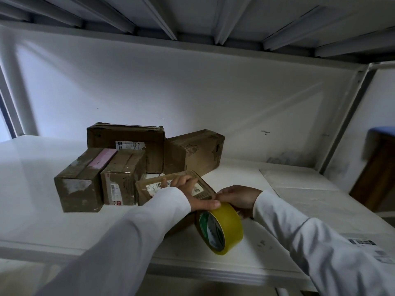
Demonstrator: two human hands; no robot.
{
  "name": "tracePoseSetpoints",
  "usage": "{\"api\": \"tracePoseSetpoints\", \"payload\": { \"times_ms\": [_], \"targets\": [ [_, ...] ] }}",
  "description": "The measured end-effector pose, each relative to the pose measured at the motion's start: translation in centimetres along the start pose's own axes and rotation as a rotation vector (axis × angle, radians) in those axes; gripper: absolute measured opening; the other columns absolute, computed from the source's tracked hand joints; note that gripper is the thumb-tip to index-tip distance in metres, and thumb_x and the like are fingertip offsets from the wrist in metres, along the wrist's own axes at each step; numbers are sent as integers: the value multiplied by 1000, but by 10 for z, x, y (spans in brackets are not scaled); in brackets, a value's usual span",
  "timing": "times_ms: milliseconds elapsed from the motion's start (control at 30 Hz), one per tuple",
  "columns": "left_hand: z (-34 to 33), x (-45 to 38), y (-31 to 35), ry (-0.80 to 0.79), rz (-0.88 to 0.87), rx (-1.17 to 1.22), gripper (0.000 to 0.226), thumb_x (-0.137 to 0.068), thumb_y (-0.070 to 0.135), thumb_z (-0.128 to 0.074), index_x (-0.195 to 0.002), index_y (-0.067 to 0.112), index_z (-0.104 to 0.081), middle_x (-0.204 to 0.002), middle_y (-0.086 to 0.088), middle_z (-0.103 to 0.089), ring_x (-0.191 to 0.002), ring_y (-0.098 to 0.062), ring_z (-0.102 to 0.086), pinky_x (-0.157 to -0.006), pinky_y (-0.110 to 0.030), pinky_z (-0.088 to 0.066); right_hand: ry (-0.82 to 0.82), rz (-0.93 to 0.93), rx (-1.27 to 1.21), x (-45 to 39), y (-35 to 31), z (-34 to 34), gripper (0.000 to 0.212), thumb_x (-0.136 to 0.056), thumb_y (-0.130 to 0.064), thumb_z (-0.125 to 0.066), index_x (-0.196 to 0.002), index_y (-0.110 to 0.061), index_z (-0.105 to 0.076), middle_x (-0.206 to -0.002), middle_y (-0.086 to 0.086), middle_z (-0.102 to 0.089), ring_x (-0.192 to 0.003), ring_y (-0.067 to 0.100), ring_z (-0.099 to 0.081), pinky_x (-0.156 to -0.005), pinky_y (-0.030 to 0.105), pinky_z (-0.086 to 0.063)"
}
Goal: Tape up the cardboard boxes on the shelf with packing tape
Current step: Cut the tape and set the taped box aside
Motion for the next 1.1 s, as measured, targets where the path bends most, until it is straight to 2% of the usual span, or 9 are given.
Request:
{"api": "tracePoseSetpoints", "payload": {
  "times_ms": [133,300,400,500,600,700,800,900,1100],
  "targets": [
    [0,-1,0,-6,-3,-7,104,-70,84,-44,-151,29,-11,-157,2,-7,-146,-23,-1,-114,-56,12,-22,19,-125,0,3,-4,32,-93,-33,-55,-120,-16,-53,-102,7,-64,-88,22,-63,-81,33,-53],
    [0,1,-2,8,-8,16,103,-70,83,-45,-151,29,-11,-158,3,-7,-146,-24,-2,-115,-55,11,46,69,-85,-2,4,-8,9,-95,-32,-51,-100,-27,-56,-111,10,-63,-105,31,-62,-94,44,-50],
    [1,2,-1,3,-3,46,96,-74,80,-44,-150,30,-15,-157,3,-10,-146,-24,-5,-116,-54,5,61,63,-109,-2,6,-9,14,-95,-37,-52,-103,-26,-57,-113,11,-63,-104,31,-63,-93,43,-51],
    [8,4,2,65,39,227,65,-89,67,-35,-144,31,-34,-155,3,-22,-144,-23,-14,-117,-48,-3,66,67,-144,0,7,-12,23,-94,-39,-53,-107,-22,-57,-103,8,-65,-91,25,-65,-81,35,-54],
    [10,5,0,177,76,401,42,-95,54,-40,-128,32,-53,-146,4,-39,-139,-22,-26,-117,-44,-13,69,91,-167,-1,10,-15,28,-94,-35,-52,-116,-19,-56,-110,11,-64,-98,28,-64,-86,37,-54],
    [7,5,-1,199,22,283,45,-90,54,-51,-128,30,-51,-144,4,-39,-136,-21,-28,-115,-42,-16,72,100,-193,-1,14,-16,27,-94,-33,-52,-117,-19,-56,-114,14,-63,-104,32,-62,-94,43,-51],
    [6,7,2,197,-26,188,49,-88,50,-57,-131,29,-46,-144,4,-37,-137,-20,-26,-115,-39,-13,42,92,-215,1,16,-17,26,-94,-32,-53,-116,-19,-58,-112,15,-63,-99,31,-62,-95,45,-50],
    [6,8,4,214,-36,171,48,-89,50,-56,-131,30,-45,-144,5,-37,-137,-19,-26,-116,-39,-10,35,91,-208,3,15,-16,27,-94,-30,-53,-116,-15,-58,-107,15,-64,-91,26,-62,-92,42,-51],
    [3,5,4,219,-43,163,46,-89,48,-56,-130,30,-46,-144,5,-37,-137,-19,-26,-116,-40,-9,-19,32,-220,10,11,-17,24,-95,-33,-52,-109,-14,-58,-93,7,-65,-78,18,-63,-72,28,-54]
  ]
}}
Point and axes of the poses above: each hand's wrist, its own x-axis away from the middle knuckle, its own z-axis out of the back of the hand, y = z × x, the point moved 2 cm from there along -x, towards the middle knuckle
